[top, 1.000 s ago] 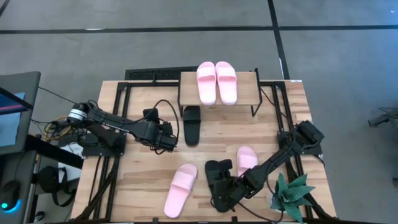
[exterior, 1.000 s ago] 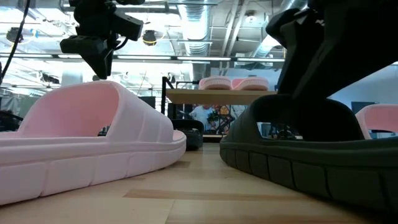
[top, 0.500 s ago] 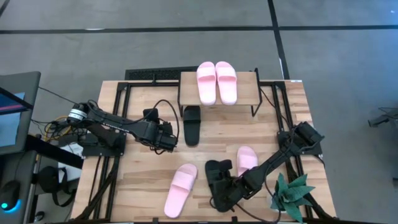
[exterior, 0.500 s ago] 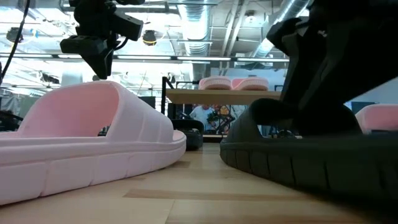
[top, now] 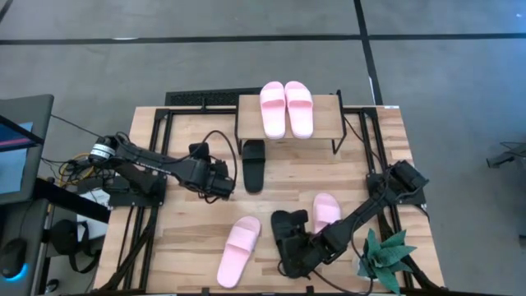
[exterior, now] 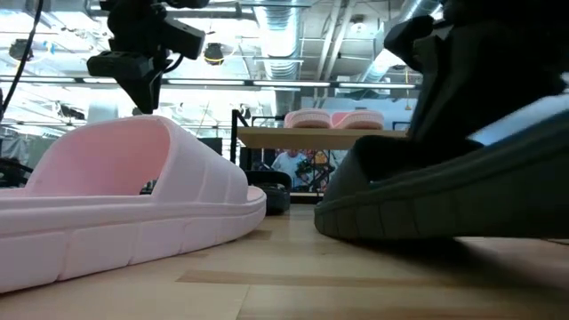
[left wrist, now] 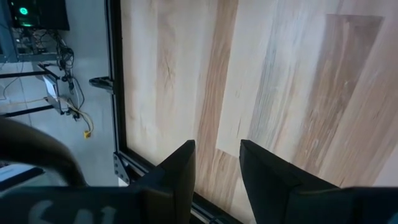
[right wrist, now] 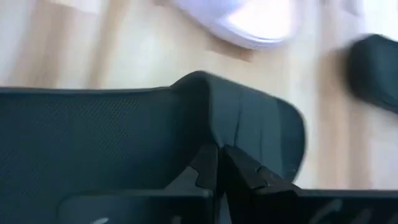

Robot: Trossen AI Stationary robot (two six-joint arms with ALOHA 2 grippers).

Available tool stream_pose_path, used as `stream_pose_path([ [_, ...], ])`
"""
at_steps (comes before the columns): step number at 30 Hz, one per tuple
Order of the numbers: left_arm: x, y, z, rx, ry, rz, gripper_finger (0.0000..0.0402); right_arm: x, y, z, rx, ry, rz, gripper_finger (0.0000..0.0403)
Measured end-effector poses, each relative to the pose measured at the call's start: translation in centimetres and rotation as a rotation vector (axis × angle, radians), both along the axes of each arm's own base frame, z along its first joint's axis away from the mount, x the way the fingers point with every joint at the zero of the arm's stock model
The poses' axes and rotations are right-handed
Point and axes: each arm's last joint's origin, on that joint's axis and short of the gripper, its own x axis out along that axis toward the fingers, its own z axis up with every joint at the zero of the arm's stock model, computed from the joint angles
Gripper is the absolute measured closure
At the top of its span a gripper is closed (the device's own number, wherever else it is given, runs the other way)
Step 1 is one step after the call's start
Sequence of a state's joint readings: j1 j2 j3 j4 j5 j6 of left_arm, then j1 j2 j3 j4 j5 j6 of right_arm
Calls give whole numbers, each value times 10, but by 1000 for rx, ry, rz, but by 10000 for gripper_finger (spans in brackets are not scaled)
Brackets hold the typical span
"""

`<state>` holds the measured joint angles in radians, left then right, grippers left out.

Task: Pick and place slides into the shelf
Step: Put the black slide under the shelf

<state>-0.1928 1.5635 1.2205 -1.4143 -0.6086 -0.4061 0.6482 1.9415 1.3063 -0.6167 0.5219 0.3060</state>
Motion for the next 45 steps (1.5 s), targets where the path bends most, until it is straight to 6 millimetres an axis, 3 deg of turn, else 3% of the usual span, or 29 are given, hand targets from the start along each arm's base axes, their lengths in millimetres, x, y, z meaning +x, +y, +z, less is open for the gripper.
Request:
stream_pose_path([
  [4, 0, 3, 0, 0, 0, 11, 286, 3, -10, 7, -77, 24, -66, 400],
  [30, 2, 5, 0, 15, -17, 10, 286, 28, -52, 49, -183, 97, -193, 402],
  [45, 2, 5, 0, 22, -17, 9, 286, 48, -106, 48, -240, 127, -249, 403],
])
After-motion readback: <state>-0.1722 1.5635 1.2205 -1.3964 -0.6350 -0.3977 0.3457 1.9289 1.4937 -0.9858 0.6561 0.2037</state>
